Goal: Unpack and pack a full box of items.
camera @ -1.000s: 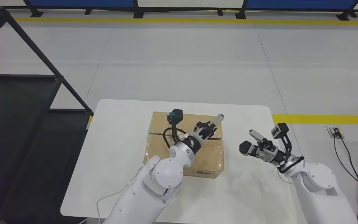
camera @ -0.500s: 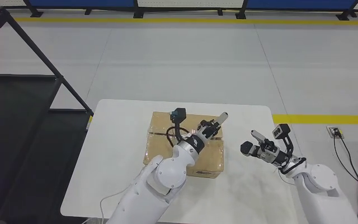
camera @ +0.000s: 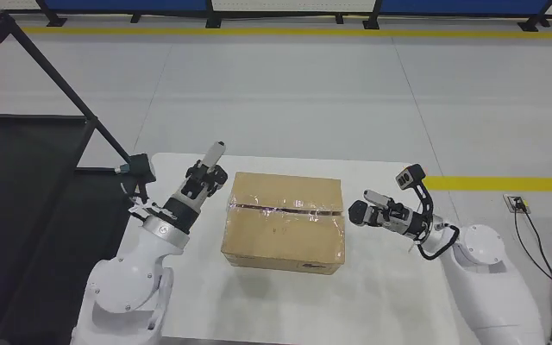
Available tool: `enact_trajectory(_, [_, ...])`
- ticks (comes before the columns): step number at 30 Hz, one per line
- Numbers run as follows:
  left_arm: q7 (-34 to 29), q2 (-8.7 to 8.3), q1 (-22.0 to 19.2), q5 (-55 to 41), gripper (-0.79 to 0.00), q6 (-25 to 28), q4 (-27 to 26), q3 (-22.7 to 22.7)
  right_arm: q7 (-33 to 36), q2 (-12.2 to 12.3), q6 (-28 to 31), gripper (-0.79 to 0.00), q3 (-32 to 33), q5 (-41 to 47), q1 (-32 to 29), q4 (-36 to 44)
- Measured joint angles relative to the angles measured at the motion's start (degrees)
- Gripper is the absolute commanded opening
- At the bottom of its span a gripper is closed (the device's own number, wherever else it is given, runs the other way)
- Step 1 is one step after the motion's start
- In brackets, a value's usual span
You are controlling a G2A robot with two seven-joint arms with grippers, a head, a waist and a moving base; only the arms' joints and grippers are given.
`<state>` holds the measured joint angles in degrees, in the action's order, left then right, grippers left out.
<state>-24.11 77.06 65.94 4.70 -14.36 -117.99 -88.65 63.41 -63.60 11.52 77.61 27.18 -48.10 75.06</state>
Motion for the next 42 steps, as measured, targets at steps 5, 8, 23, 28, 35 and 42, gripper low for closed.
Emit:
enact_trajectory(5, [-3.62, -0.97, 8.41, -1.57, 0.0, 1.39, -1.48, -10.17, 0.95, -1.48, -0.13, 0.0, -7.68, -2.32, 6.3, -1.89])
enact_trajectory(8, [-4.16, -1.18, 12.0, -2.59, 0.0, 2.92, -1.26, -12.44, 0.37, -2.18, 0.13, 0.0, -11.83, -6.66, 9.09, -2.51])
enact_trajectory(23, [-4.67, -1.9, 13.48, -6.22, 0.0, 4.95, 0.61, -12.56, -7.11, -2.36, -7.4, 0.0, -14.76, -16.04, 9.81, -3.92])
enact_trajectory(28, [-5.03, -2.18, 12.8, -6.05, 0.0, 4.61, 0.8, -11.82, -6.97, -1.1, -8.84, 0.0, -11.0, -16.95, 6.14, 0.28])
enact_trajectory(35, [-4.75, -2.55, 12.02, -5.69, 0.0, 4.27, 1.16, -10.69, -9.72, -0.45, -10.41, 0.0, -8.57, -17.26, 3.21, 4.47])
enact_trajectory(42, [-3.44, -2.83, 12.69, -6.68, 0.0, 4.18, 1.73, -11.39, -11.62, -0.19, -5.3, 0.0, -6.12, -13.41, 0.36, 9.91])
